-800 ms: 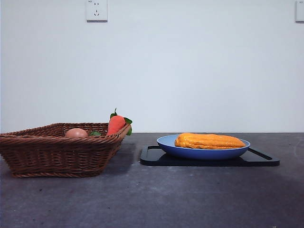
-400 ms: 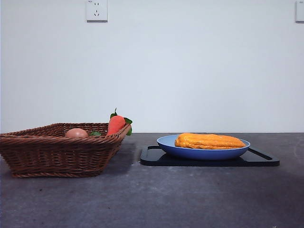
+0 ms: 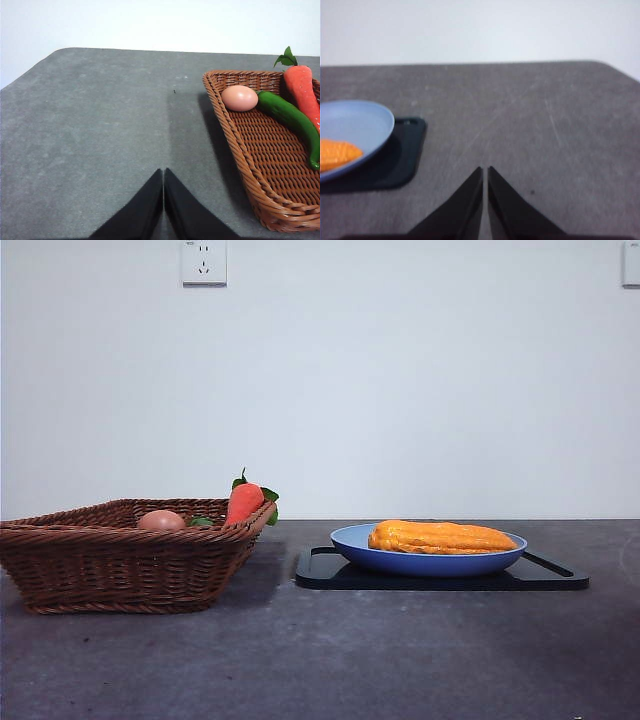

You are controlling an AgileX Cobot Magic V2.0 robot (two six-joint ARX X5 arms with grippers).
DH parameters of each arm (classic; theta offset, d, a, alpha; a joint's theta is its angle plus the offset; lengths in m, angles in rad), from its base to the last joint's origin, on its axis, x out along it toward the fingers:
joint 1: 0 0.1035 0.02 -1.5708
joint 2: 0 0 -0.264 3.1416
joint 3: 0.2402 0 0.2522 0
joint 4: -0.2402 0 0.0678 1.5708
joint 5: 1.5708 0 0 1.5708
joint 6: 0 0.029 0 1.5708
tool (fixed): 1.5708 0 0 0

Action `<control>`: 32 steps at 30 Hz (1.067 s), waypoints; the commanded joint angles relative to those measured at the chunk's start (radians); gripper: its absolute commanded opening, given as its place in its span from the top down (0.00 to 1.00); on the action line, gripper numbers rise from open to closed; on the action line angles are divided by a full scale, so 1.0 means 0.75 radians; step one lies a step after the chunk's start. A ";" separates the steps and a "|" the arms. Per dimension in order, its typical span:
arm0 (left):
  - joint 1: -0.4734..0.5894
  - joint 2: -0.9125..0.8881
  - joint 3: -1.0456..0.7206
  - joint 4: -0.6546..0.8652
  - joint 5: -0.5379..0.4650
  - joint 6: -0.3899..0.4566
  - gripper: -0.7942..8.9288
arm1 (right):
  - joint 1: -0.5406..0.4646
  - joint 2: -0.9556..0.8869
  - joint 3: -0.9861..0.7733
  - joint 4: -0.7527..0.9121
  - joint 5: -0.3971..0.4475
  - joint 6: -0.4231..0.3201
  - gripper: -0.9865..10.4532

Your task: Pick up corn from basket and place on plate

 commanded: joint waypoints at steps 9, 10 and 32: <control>0.005 -0.002 -0.013 -0.066 0.003 -0.012 0.91 | -0.001 0.001 -0.008 -0.039 0.002 0.058 0.91; 0.005 -0.002 -0.013 -0.066 0.003 -0.012 0.91 | -0.001 0.001 -0.008 -0.038 0.002 0.058 0.91; 0.005 -0.002 -0.013 -0.066 0.003 -0.012 0.91 | -0.001 0.001 -0.008 -0.038 0.002 0.058 0.91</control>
